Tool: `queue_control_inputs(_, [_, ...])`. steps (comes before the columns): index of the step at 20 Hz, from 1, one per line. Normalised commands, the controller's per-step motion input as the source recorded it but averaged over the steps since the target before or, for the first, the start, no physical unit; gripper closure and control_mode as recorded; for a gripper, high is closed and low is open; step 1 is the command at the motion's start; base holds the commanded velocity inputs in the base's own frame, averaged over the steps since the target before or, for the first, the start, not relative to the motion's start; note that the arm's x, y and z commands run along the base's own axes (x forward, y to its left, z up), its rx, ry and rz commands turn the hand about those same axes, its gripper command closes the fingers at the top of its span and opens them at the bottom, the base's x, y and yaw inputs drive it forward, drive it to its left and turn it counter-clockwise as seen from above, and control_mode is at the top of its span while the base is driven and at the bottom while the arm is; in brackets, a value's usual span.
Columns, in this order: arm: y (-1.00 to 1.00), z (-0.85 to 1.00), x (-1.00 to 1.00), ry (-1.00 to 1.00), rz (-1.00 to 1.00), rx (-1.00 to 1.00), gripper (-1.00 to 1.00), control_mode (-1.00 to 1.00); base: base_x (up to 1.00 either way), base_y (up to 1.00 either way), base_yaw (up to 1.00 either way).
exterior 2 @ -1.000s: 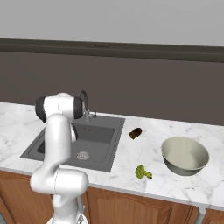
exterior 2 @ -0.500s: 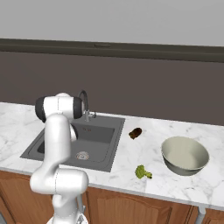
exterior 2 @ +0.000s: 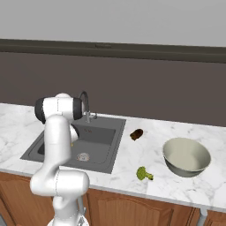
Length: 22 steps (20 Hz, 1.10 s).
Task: Remove the broccoli and sweet potato from the sink. Then move the bowl and cup from the counter to the sink for washing.
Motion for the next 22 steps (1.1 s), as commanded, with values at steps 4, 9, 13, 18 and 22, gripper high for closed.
queue_control_inputs(4, [0.04, -0.13, 0.13, 0.00, 0.00, -0.03, 1.00, -1.00, 0.00, 0.00, 0.00])
queue_control_inputs(9, [0.05, -0.12, 0.13, 0.00, 0.00, -0.01, 1.00, -1.00, 0.00, 0.00, 0.00])
queue_control_inputs(13, [0.05, -0.11, 0.16, 0.00, 0.00, 0.00, 1.00, -1.00, 0.00, 0.00, 0.00])
queue_control_inputs(18, [0.03, -0.06, 0.16, 0.00, 0.00, 0.00, -1.00, -1.00, 0.00, 0.00, 0.00])
queue_control_inputs(22, [0.01, -0.01, 0.08, 0.00, 0.00, -0.01, -1.00, -1.00, 0.00, 0.00, 0.00])
